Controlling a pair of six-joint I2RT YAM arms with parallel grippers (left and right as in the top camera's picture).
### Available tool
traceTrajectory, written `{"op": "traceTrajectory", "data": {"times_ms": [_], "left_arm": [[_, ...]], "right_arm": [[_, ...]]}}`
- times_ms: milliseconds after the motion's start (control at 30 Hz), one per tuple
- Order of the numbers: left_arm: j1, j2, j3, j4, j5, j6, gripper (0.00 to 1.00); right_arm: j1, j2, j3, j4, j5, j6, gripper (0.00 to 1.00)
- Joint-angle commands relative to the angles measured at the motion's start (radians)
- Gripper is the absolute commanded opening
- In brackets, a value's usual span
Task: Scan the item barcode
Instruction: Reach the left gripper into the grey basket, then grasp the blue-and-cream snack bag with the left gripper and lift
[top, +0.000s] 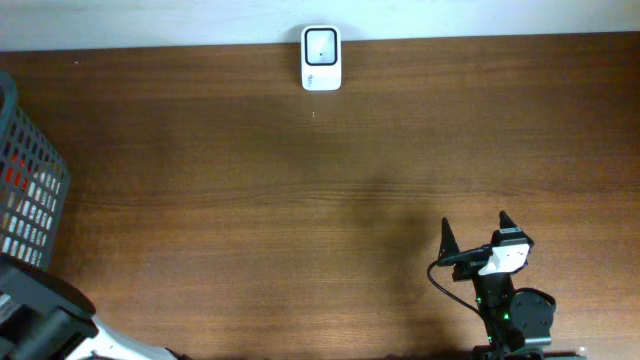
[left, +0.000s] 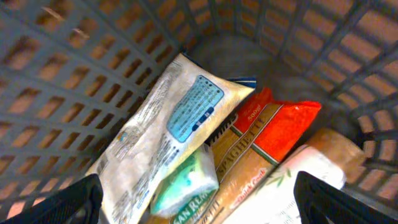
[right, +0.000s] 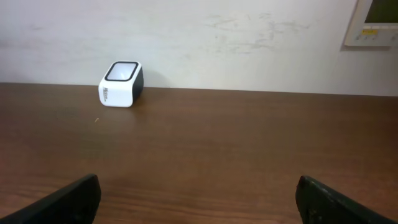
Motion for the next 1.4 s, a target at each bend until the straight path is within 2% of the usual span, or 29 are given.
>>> {"op": "traceTrajectory", "data": {"times_ms": [0,200,400,500,633,800,833,967,1000,1100,1167,1367], "left_arm": [[0.003,0.067,-0.010,0.043,0.016,0.079,0.96],[0.003,0.169,-0.010,0.162,0.014,0.100,0.99],[0.025,0.238,-0.010,0.197,0.006,0.152,0.98],[0.036,0.262,-0.011,0.182,-0.057,0.152,0.91],[0.044,0.263,-0.011,0.194,-0.098,0.151,0.86],[0.047,0.311,-0.011,0.217,-0.099,0.152,0.88],[0.048,0.325,-0.011,0.217,-0.099,0.152,0.79],[0.049,0.324,0.002,0.217,-0.103,0.151,0.25],[0.049,0.322,0.005,0.216,-0.103,0.151,0.20],[0.046,0.297,0.006,0.209,-0.103,0.151,0.13],[0.044,0.260,0.006,0.209,-0.102,0.119,0.01],[0.042,0.068,0.006,0.204,-0.068,0.026,0.00]], "right_arm": [[0.004,-0.006,-0.007,-0.001,-0.002,0.002,0.99],[0.004,-0.006,-0.007,-0.001,-0.002,0.002,0.99],[0.004,-0.006,-0.007,-0.001,-0.002,0.002,0.99],[0.004,-0.006,-0.007,-0.001,-0.002,0.002,0.99],[0.004,-0.006,-0.007,-0.001,-0.002,0.002,0.99],[0.004,-0.006,-0.007,-0.001,-0.002,0.002,0.99],[0.004,-0.006,-0.007,-0.001,-0.002,0.002,0.99],[0.004,-0.006,-0.007,-0.001,-0.002,0.002,0.99],[0.004,-0.006,-0.007,-0.001,-0.002,0.002,0.99],[0.004,-0.006,-0.007,-0.001,-0.002,0.002,0.99],[0.004,-0.006,-0.007,-0.002,-0.002,0.002,0.99],[0.004,-0.006,-0.007,-0.002,-0.002,0.002,0.99]]}}
